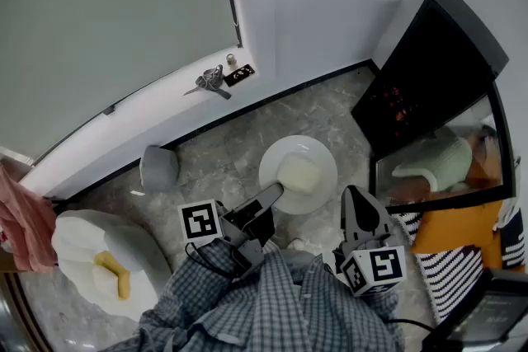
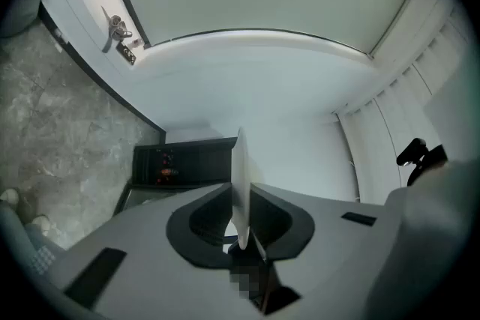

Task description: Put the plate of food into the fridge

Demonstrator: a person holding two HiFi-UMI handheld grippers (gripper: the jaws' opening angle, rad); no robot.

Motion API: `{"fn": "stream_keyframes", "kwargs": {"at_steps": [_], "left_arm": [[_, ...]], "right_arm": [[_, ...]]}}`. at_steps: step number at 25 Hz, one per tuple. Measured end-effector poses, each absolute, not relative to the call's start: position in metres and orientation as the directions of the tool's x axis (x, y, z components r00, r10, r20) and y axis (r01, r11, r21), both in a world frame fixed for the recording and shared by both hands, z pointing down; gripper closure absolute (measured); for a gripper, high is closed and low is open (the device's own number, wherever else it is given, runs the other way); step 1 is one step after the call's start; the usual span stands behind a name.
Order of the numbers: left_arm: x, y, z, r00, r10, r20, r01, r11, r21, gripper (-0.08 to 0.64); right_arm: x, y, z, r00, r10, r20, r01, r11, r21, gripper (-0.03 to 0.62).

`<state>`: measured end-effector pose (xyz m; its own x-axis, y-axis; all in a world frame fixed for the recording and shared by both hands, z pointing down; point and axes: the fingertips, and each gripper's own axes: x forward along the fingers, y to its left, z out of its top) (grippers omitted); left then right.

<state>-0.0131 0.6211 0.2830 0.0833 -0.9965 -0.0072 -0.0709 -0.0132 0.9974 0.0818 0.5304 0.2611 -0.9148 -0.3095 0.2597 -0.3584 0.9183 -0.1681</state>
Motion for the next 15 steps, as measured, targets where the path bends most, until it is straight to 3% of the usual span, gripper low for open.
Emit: {"fn": "stream_keyframes", "kwargs": {"at_steps": [10, 15], "left_arm": [[-0.014, 0.621, 0.283, 0.095, -0.995, -0.01, -0.074, -0.017, 0.997, 0.509], [-0.014, 0.621, 0.285, 0.094, -0.995, -0.015, -0.061, -0.02, 0.998, 0.509]], "right_arm": [[0.08, 0.531, 0.261, -0.91, -0.319, 0.265, -0.373, 0.909, -0.186, 0.584], [0.08, 0.531, 0.271, -0.919, -0.278, 0.278, -0.376, 0.827, -0.418, 0.584]]}}
